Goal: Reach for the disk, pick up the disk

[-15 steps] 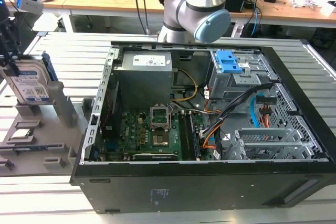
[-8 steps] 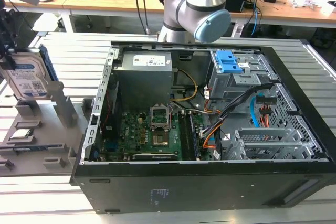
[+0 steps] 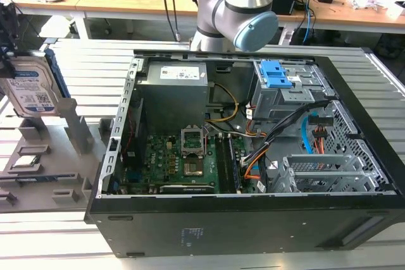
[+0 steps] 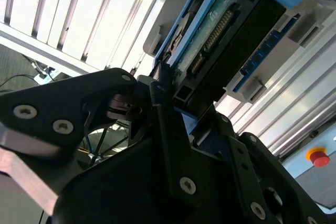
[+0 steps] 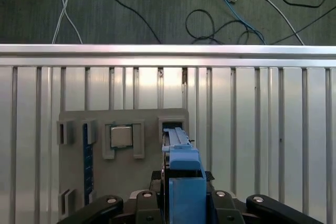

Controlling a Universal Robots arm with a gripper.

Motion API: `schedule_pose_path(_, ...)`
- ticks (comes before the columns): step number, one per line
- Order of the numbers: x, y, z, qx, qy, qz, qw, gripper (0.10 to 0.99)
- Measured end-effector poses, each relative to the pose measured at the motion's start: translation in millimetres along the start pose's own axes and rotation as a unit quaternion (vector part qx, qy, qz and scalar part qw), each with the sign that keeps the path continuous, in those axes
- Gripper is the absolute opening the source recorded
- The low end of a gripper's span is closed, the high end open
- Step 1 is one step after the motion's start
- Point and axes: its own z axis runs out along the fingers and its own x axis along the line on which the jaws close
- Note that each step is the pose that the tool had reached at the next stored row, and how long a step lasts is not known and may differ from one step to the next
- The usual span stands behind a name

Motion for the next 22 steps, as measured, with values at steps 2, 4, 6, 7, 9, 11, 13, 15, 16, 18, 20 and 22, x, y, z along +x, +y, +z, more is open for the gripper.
schedule_pose_path(2,0.0,0.0,-3.2,0.0,0.0,0.0,1.0,0.365)
schedule_pose_path(4,0.0,0.0,-5.9,0.0001,0.0,0.0,1.0,0.365)
schedule_pose_path(6,0.0,0.0,-9.3,0.0,0.0,0.0,1.0,0.365)
schedule_pose_path(7,0.0,0.0,-11.1,0.0,0.0,0.0,1.0,0.365)
schedule_pose_path(9,0.0,0.0,-15.9,0.0,0.0,0.0,1.0,0.365)
schedule_pose_path(11,0.0,0.0,-19.4,0.0001,0.0,0.0,1.0,0.365)
schedule_pose_path(13,0.1,0.0,-23.9,0.0,0.0,0.0,1.0,0.365)
schedule_pose_path(15,0.1,0.0,-27.6,0.0,0.0,0.0,1.0,0.365)
schedule_pose_path(16,0.1,0.0,-29.2,0.0,0.0,0.0,1.0,0.365)
schedule_pose_path(18,0.1,0.0,-34.3,0.0,0.0,0.0,1.0,0.365)
schedule_pose_path(20,0.2,0.0,-39.5,0.0,0.0,0.0,1.0,0.365)
schedule_pose_path(22,0.2,0.0,-43.3,0.0,0.0,0.0,1.0,0.365)
